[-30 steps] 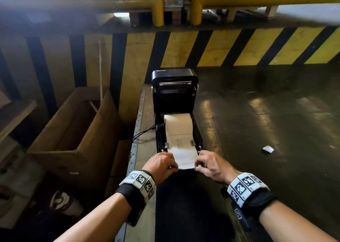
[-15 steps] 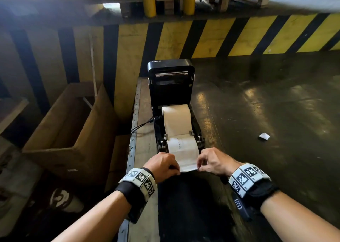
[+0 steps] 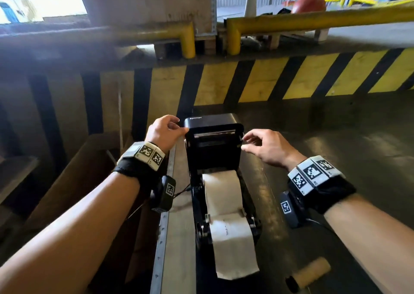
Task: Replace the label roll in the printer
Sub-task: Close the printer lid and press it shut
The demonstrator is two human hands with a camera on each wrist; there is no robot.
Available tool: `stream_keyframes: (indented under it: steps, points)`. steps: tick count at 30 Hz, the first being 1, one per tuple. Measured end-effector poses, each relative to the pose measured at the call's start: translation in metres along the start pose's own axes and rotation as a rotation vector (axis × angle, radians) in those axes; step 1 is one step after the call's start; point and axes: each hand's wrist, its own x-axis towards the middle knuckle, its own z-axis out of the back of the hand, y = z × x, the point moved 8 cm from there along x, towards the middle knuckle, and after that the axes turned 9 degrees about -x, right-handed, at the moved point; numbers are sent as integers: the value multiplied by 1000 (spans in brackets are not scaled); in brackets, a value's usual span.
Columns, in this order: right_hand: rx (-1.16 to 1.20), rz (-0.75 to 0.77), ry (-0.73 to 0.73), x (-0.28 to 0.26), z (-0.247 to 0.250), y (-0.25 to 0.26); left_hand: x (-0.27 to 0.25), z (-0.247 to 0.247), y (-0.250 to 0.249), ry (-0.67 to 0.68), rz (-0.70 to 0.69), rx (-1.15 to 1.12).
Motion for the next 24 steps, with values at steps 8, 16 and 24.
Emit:
stream_keyframes:
  steps: [8,16,24]
  points:
    - [72,-85,-156,91,1,-11,63,-24,13,13,58,74]
    - [251,-186,-58,112,-39,-35,65,-47,40,125,90,-9]
    - [282,-89,-144,55,-29,-24,1,-38,13,68,8,10]
